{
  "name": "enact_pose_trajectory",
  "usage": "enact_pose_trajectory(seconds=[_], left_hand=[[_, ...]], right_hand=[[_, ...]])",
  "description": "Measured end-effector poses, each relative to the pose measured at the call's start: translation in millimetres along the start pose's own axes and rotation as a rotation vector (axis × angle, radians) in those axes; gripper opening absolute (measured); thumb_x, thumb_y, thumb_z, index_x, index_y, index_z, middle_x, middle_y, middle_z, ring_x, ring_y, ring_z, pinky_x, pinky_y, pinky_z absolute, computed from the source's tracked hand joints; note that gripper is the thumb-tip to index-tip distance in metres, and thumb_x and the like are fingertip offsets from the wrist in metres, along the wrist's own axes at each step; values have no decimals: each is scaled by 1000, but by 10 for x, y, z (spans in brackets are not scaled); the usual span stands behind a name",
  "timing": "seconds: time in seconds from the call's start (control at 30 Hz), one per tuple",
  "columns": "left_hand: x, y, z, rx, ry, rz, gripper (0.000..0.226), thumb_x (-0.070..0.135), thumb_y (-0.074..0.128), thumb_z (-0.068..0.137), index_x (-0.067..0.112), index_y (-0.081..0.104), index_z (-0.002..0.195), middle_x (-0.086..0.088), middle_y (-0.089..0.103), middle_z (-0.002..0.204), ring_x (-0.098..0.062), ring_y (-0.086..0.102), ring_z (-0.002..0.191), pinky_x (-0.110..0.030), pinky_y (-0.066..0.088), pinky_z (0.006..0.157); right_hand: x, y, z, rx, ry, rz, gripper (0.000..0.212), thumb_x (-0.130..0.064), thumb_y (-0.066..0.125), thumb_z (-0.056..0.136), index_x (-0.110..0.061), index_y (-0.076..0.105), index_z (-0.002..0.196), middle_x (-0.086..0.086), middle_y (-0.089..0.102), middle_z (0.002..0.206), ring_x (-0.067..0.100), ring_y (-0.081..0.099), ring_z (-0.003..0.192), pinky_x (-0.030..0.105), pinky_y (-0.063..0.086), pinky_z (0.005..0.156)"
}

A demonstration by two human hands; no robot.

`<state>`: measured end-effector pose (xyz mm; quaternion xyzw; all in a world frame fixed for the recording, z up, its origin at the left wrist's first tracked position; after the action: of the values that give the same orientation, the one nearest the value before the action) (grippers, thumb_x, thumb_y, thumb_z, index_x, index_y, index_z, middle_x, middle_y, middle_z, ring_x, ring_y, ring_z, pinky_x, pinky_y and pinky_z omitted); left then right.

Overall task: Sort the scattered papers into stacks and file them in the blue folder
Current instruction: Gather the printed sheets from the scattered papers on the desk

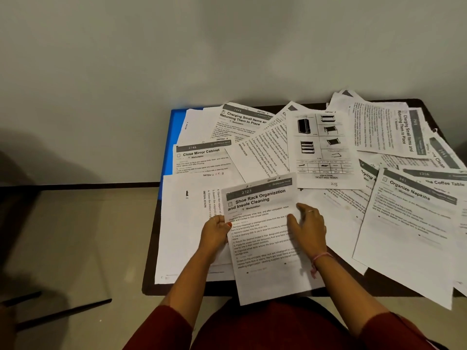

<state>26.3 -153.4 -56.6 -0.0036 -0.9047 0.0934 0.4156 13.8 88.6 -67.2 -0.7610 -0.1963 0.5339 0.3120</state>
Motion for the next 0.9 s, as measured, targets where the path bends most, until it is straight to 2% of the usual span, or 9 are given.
enact_pose_trajectory(seconds=[0.1, 0.17, 0.23, 0.3, 0.43, 0.57, 0.7, 0.8, 0.9], left_hand=[[-68, 2, 11, -11, 11, 2, 6, 4, 51, 96, 7, 55, 92, -13, 70, 98, -19, 70, 77, -30, 57, 66], [-92, 7, 4, -13, 19, -4, 4, 6, 53, 95, 8, 57, 94, -14, 71, 103, -26, 70, 89, -41, 57, 82], [-103, 18, -10, -16, 33, -10, 4, 7, 55, 94, 7, 57, 97, -12, 71, 103, -22, 70, 85, -36, 58, 77], [-85, 10, -18, 8, 68, -8, 9, 5, 57, 92, 5, 60, 101, -12, 71, 102, -15, 65, 76, -27, 55, 68], [-24, -162, 12, 215, 184, 57, 18, 10, 60, 91, 14, 59, 109, -7, 62, 114, -18, 60, 99, -34, 52, 90], [39, -439, 52, 451, 235, 189, 38, 11, 62, 91, 9, 51, 127, -10, 43, 135, -25, 45, 123, -35, 44, 99], [39, -801, 177, 667, 45, 314, 65, 20, 71, 83, 3, 39, 137, -18, 31, 142, -34, 31, 128, -47, 36, 104], [-60, -1032, 261, 679, -128, 346, 77, 32, 74, 78, 0, 36, 137, -20, 33, 139, -36, 33, 127, -50, 33, 104], [-143, -1128, 295, 635, -134, 379, 77, 36, 77, 76, 0, 40, 134, -19, 38, 136, -37, 37, 124, -52, 34, 102]], right_hand=[[43, -13, -24, 79, 27, 81, 35, -23, 59, 90, -12, 55, 123, 7, 56, 113, 24, 50, 106, 46, 43, 96], [62, -38, -32, 127, 52, 176, 29, -16, 56, 92, -10, 56, 120, 4, 54, 106, 24, 53, 101, 39, 44, 93], [60, -71, -31, 153, 76, 234, 27, -13, 48, 96, -7, 57, 121, 9, 53, 114, 25, 53, 105, 27, 39, 91], [50, -129, -10, 177, 84, 264, 27, -12, 44, 98, -4, 58, 120, 13, 51, 118, 23, 53, 103, 24, 36, 88], [80, -361, 135, 278, 129, 334, 25, -9, 43, 98, -2, 59, 116, 6, 45, 112, 16, 47, 98, 15, 33, 83], [268, -489, 394, 297, 180, 349, 25, -12, 46, 96, -5, 63, 112, 12, 56, 117, 22, 54, 98, 23, 39, 85], [287, -463, 522, 251, 202, 380, 23, -12, 48, 94, -11, 66, 108, 14, 64, 105, 29, 59, 98, 40, 49, 93], [170, -388, 529, 209, 200, 389, 20, -12, 49, 93, -17, 66, 102, 12, 67, 98, 34, 62, 96, 47, 52, 90], [110, -314, 529, 203, 218, 395, 23, -10, 48, 91, -13, 65, 107, 12, 66, 108, 27, 60, 99, 39, 49, 93]])
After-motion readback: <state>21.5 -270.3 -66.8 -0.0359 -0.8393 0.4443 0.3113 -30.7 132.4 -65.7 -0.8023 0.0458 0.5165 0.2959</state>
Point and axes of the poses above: each hand's wrist, its own z-axis towards the middle knuckle, its own y-axis out of the palm, x = y × z, the point moved 3 cm from there along z, towards the middle knuckle
